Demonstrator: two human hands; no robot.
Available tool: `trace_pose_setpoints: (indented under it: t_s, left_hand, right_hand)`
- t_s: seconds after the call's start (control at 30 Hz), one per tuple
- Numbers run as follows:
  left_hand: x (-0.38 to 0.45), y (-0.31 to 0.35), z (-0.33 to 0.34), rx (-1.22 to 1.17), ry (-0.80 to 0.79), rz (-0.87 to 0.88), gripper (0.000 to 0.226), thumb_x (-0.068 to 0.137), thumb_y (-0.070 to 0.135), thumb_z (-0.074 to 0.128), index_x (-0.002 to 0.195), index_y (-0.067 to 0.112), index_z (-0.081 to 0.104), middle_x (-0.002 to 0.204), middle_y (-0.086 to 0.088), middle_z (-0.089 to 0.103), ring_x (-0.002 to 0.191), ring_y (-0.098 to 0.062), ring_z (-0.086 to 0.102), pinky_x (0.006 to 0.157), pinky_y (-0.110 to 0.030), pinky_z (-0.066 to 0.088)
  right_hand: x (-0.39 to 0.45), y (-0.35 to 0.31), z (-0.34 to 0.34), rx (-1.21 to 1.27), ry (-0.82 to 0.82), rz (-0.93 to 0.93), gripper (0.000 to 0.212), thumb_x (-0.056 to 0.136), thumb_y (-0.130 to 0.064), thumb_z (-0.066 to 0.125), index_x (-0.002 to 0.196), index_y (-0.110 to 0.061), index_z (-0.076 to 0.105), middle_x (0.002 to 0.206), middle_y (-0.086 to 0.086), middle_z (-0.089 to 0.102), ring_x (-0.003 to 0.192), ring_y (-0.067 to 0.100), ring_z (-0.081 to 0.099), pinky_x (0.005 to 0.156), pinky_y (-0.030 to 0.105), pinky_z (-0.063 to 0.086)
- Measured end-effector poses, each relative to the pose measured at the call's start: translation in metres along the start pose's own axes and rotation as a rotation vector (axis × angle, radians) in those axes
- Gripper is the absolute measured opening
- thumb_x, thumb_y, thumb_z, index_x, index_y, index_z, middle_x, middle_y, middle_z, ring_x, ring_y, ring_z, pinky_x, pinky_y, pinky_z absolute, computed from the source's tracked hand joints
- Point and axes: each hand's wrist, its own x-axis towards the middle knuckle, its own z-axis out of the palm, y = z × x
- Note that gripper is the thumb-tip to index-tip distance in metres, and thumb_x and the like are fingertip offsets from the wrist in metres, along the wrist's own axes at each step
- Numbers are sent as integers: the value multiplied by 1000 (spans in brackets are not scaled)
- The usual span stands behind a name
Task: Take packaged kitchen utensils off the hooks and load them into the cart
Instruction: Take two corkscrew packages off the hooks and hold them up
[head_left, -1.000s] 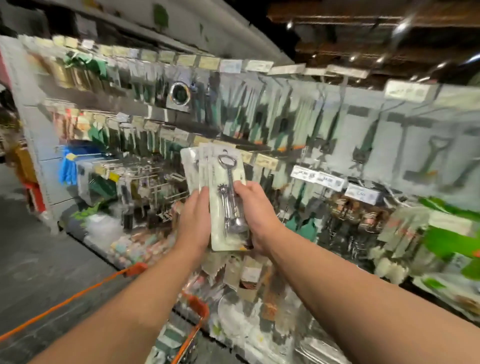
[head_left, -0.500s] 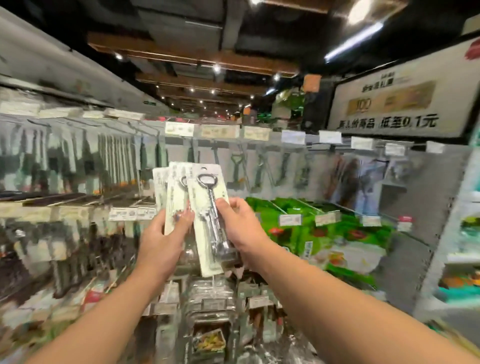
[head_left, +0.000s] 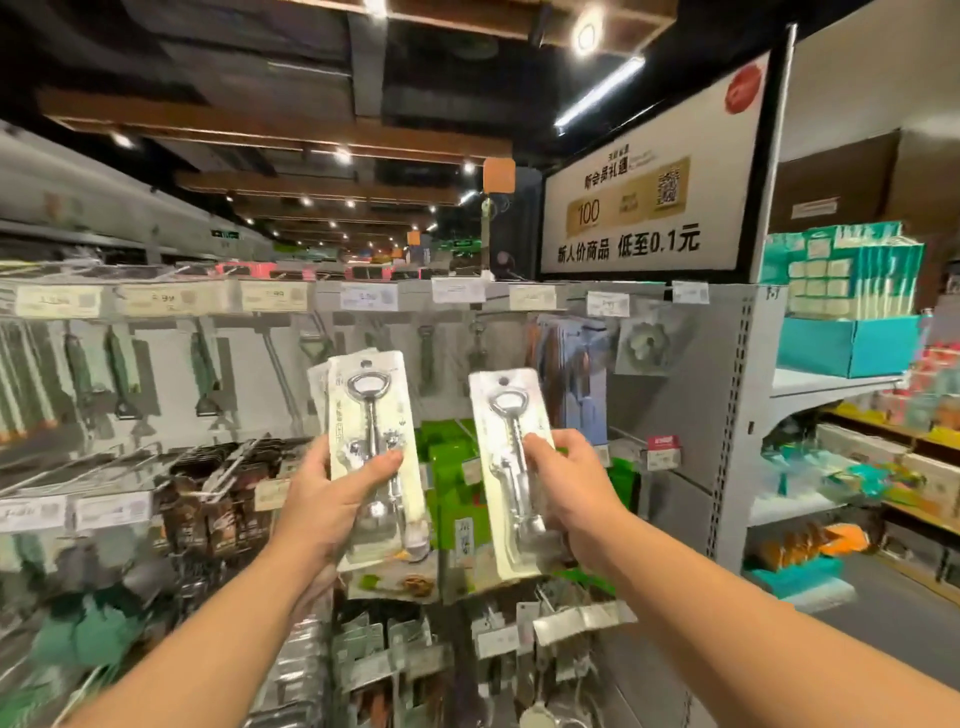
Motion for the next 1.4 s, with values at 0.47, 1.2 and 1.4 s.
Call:
trace_pose_setpoints:
  t_s: [0.47,1.2,1.4]
  left_hand:
    - [77,-19,104,-326,-193,-129,52,67,4,85,114,-3,64,76,-15,76,62,-30,76,51,-46,62]
    - [174,-83,142,-240,-69,-39,118,13,30,108,120,6,65,94,-17,79,74,-30,78,61,-44,65]
    - [166,-75,145,-200,-7,-38,91,37,8,104,118,7,63,90,-16,80,70,-29,78,55,-41,63]
  right_hand:
    - [125,36,-55,46,-46,83,34,85,-15,81,109,-15,57,95,5,71,69,17,68,46,23,48]
    - [270,85,-67,558,-516,359,35,93,7,49,125,5,59,107,23,73,89,34,72,77,52,62]
    - [274,88,-73,596,-599,320,25,107,-15,46,132,-20,49,122,19,72,104,39,72,82,68,56]
